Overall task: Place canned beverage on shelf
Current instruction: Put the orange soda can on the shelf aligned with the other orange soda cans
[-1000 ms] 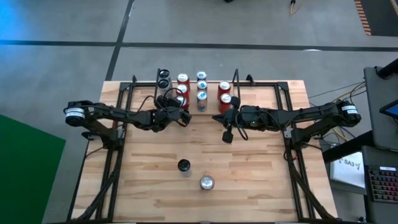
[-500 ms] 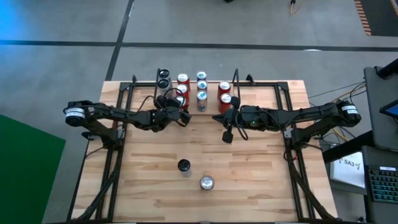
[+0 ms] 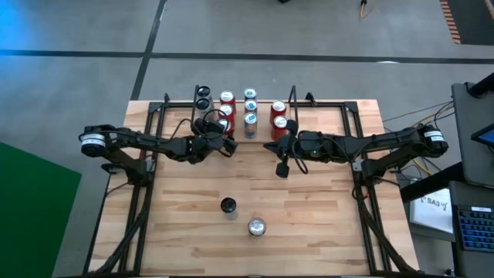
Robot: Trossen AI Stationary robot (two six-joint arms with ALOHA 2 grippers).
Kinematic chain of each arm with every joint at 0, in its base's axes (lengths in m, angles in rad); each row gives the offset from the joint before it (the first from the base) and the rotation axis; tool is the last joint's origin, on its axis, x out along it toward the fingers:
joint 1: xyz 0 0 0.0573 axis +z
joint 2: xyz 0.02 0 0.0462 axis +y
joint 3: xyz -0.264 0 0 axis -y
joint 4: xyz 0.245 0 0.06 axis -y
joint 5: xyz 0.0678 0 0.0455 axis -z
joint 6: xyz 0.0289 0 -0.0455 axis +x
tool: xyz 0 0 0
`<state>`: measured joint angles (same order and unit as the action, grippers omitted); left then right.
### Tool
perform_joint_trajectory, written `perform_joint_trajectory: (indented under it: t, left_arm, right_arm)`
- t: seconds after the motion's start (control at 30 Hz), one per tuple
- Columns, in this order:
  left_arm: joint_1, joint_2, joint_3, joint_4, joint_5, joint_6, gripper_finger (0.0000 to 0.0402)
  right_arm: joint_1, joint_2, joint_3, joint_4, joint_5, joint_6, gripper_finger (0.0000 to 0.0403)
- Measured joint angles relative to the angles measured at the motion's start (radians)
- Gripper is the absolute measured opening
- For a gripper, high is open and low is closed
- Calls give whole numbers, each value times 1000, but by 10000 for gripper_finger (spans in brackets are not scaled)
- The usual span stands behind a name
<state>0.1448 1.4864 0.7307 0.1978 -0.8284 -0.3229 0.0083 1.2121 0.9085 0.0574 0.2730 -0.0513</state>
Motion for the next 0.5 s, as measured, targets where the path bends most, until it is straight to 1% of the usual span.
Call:
perform_joint_trajectory:
  t: [0.5]
  left_arm:
    - [0, -1, 0, 5, -3, 7, 344]
  right_arm:
    - [0, 0, 0, 7, 0, -2, 9]
